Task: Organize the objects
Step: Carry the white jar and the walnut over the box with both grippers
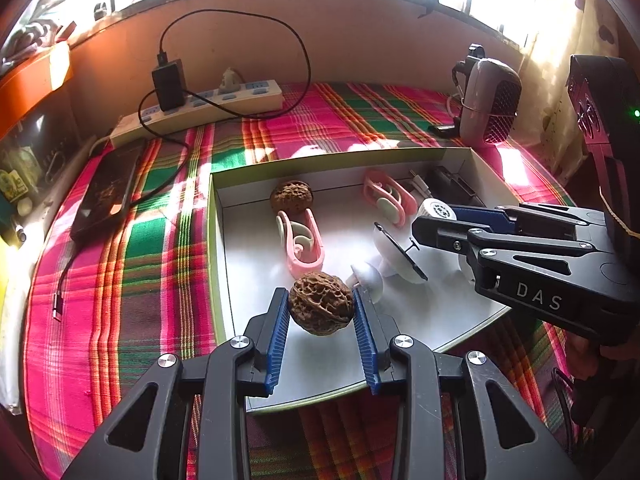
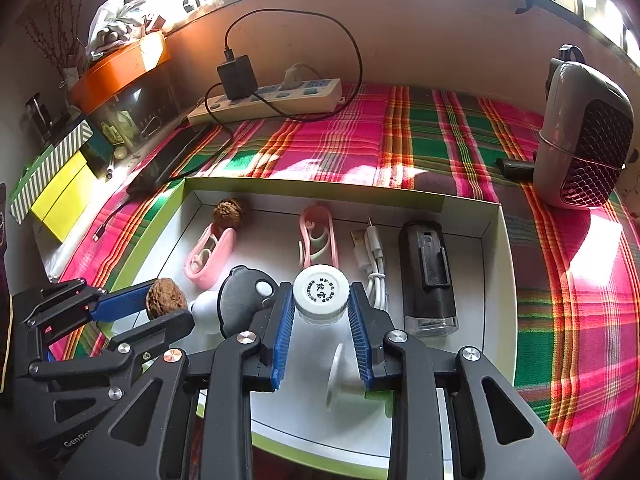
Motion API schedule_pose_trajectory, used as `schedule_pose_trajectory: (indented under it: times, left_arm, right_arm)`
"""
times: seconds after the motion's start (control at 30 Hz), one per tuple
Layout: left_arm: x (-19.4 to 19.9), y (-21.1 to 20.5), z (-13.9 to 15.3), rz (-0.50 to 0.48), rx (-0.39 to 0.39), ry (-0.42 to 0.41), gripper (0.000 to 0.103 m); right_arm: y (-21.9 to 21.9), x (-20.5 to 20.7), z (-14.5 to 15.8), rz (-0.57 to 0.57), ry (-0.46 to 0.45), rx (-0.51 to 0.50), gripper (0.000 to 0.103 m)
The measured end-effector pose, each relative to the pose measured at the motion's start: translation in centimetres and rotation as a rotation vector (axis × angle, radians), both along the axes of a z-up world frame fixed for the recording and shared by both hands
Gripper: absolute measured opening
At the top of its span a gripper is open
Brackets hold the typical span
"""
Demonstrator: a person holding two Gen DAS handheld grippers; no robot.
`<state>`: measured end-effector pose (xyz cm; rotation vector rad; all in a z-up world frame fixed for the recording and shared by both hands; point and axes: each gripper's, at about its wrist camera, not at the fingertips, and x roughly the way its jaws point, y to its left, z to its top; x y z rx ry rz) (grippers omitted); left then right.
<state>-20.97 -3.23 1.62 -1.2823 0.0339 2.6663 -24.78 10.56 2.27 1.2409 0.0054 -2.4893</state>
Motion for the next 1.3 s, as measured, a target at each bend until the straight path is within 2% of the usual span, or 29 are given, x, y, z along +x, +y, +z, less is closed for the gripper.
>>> schedule_pose_trajectory:
  times: [0.73,1.3]
  left_arm:
    - [-0.5,0.3,-0.4,-0.001,-0.007,-0.001,0.03]
    - [-0.6,0.4,-0.4,0.001,-0.008,-0.002,0.031]
  right_arm:
    - [-0.8,-0.5,-1.0,0.004,0.003,0.053,0.029]
    - [-1.0,-0.4,-1.0,0.006,0.005,0.052,0.029]
